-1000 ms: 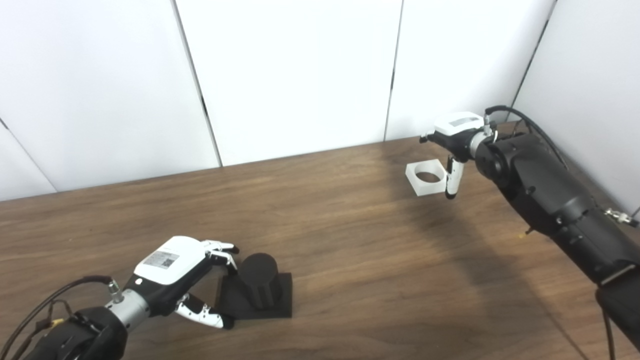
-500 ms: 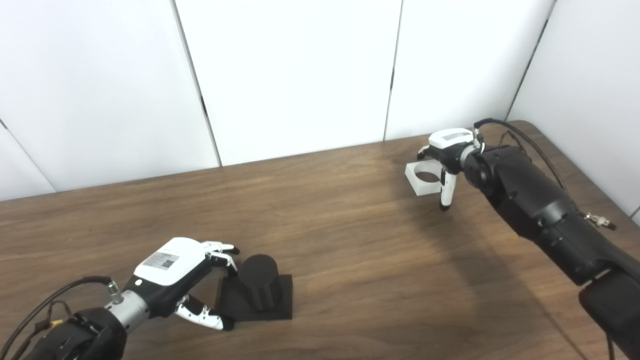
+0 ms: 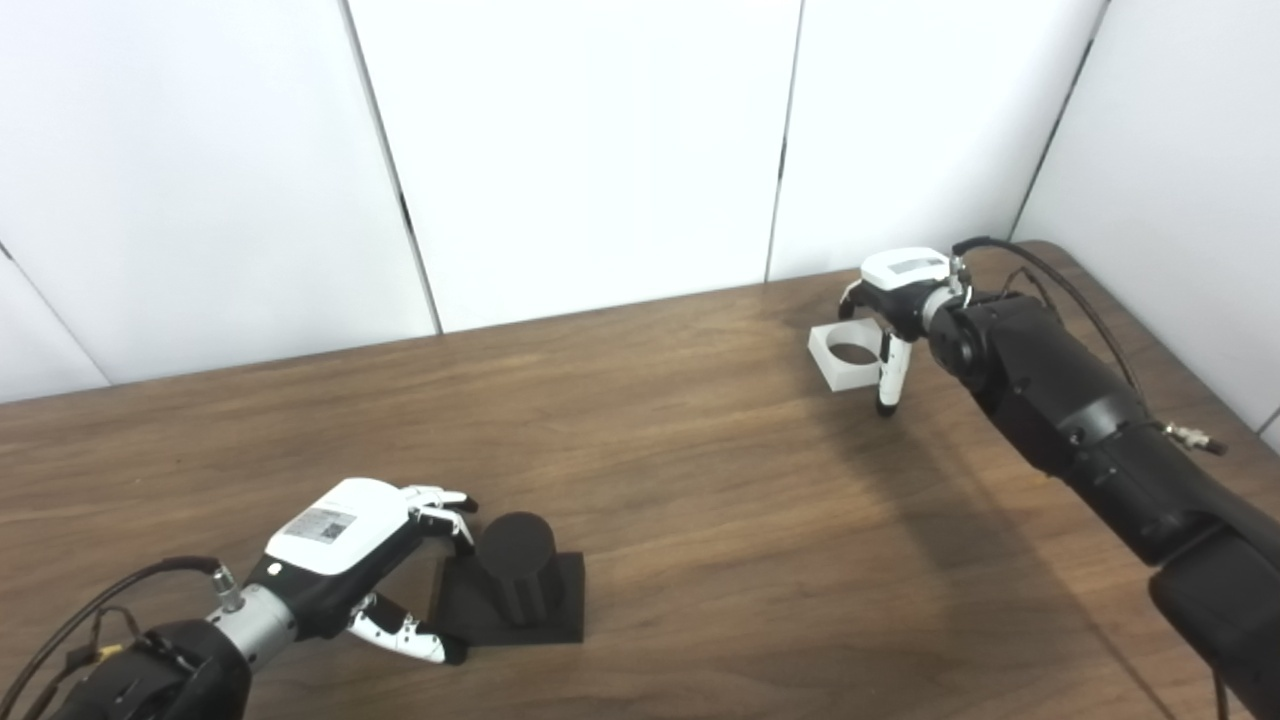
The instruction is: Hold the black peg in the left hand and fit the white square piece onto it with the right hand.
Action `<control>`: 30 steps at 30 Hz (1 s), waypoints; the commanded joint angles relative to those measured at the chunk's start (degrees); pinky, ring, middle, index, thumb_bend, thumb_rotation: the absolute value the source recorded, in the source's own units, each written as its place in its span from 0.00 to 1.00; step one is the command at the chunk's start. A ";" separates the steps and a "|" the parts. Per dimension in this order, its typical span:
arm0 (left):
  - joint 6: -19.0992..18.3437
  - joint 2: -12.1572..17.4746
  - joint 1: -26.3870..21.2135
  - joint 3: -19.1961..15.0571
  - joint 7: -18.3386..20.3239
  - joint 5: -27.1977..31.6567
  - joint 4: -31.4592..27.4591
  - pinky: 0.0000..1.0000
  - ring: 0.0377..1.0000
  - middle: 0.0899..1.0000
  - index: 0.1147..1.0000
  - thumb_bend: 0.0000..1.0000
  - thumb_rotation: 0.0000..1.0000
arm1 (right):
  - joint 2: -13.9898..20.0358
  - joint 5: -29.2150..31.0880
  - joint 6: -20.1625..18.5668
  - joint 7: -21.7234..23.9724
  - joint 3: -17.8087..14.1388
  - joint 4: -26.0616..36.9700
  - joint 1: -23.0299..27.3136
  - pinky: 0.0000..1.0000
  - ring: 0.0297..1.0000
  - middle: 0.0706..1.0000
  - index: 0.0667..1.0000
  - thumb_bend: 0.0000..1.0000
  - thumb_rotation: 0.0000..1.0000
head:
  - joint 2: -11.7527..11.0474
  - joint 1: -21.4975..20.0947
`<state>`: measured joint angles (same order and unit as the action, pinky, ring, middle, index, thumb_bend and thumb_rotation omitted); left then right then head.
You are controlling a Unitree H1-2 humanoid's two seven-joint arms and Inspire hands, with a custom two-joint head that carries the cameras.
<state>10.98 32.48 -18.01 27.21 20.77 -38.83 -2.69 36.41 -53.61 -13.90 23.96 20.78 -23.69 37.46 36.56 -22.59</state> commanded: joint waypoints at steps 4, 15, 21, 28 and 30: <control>0.05 1.07 2.53 1.66 4.42 -0.87 -0.40 0.73 0.87 0.86 0.42 0.52 0.06 | 1.19 -0.04 1.19 -4.35 -0.01 -1.62 1.64 0.63 0.76 0.78 0.55 0.62 0.11 | 0.35 0.23; -1.00 1.25 2.87 1.53 5.07 -0.80 -1.11 0.73 0.87 0.86 0.42 0.52 0.06 | 1.80 0.36 1.50 -5.84 0.82 -2.46 0.85 0.62 0.72 0.72 0.45 0.52 0.13 | 0.81 0.52; -0.83 1.16 2.73 1.63 5.25 -0.40 -0.99 0.74 0.88 0.86 0.42 0.52 0.06 | 2.14 0.56 1.10 -4.80 1.00 -1.62 0.95 0.64 0.76 0.75 0.45 0.52 0.14 | 0.91 0.48; -0.91 0.88 2.69 1.79 5.45 -0.02 -0.81 0.73 0.88 0.86 0.42 0.52 0.06 | 2.25 2.16 0.82 -4.41 -0.09 0.72 0.15 0.66 0.78 0.76 0.45 0.52 0.14 | 1.23 0.92; -1.31 0.82 2.72 1.77 5.74 0.09 -1.02 0.74 0.88 0.86 0.42 0.52 0.06 | 2.42 2.88 1.53 -4.70 -0.61 1.98 -0.23 0.67 0.79 0.75 0.44 0.52 0.14 | 1.51 1.66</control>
<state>9.52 32.48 -17.09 27.00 21.56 -38.32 -4.15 37.24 -51.47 -12.99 19.79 21.01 -23.49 36.50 37.97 -21.27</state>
